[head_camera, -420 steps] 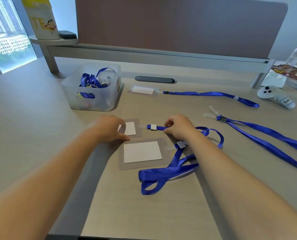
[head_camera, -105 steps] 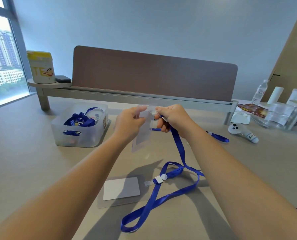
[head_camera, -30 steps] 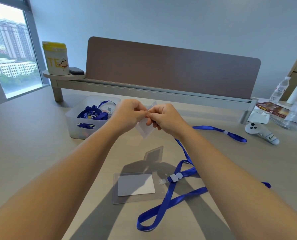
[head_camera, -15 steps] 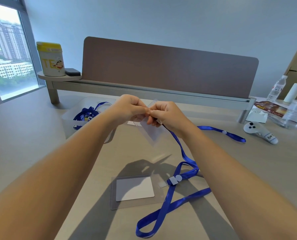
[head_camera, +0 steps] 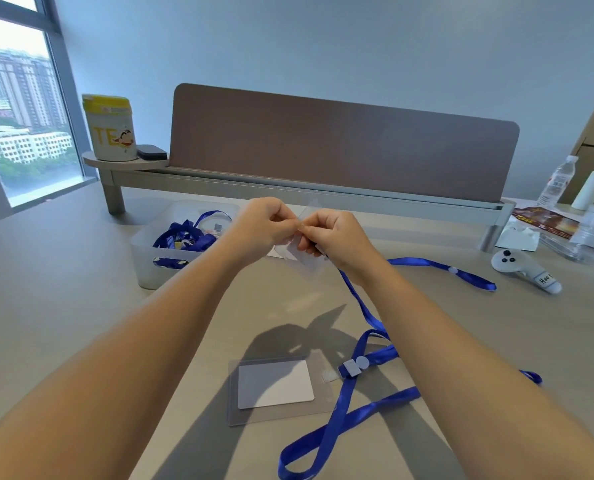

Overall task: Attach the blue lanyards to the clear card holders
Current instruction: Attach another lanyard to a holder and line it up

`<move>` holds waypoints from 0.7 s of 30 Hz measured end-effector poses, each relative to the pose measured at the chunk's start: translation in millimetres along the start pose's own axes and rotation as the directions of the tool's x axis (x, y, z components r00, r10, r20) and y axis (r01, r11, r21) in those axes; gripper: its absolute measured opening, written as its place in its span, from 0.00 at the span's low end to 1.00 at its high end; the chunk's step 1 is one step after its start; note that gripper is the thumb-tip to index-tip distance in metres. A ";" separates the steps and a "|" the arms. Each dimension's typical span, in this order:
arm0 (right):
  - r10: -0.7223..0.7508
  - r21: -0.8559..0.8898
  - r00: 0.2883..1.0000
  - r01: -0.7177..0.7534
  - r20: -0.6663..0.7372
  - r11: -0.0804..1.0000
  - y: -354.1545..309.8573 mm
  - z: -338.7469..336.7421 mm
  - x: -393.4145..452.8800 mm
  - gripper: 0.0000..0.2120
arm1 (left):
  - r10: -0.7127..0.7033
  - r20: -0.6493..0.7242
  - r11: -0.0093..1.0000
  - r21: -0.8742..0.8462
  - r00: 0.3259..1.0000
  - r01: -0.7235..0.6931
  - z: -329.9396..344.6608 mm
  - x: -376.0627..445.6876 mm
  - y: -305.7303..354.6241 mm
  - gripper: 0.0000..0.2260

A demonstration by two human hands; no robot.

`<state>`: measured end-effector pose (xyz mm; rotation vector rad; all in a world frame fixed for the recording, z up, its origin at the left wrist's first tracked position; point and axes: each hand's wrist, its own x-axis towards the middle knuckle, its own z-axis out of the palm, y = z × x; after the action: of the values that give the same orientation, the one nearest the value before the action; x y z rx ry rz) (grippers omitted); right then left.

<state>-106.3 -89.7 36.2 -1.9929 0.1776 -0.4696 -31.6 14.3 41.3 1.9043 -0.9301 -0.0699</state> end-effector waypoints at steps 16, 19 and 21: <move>0.114 0.012 0.991 -0.115 0.070 0.993 2.5 -20.1 0.4 0.06 | -0.556 0.412 0.247 -0.748 0.722 0.617 12.3 -11.4 -23.6 0.13; 0.159 -0.301 0.987 -0.142 0.032 0.943 13.4 -26.0 1.1 0.23 | -0.619 0.241 0.226 -0.857 0.747 0.463 10.0 -4.8 -21.9 0.09; 0.146 -0.421 0.985 -0.170 -0.089 0.891 22.2 -30.4 0.1 0.25 | -0.628 0.131 0.305 -0.865 0.767 0.398 9.0 -1.9 -18.9 0.09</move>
<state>-116.6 -125.0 28.4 -2.3710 0.5126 -0.4032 -25.9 13.1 21.1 1.0904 0.0360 -0.5930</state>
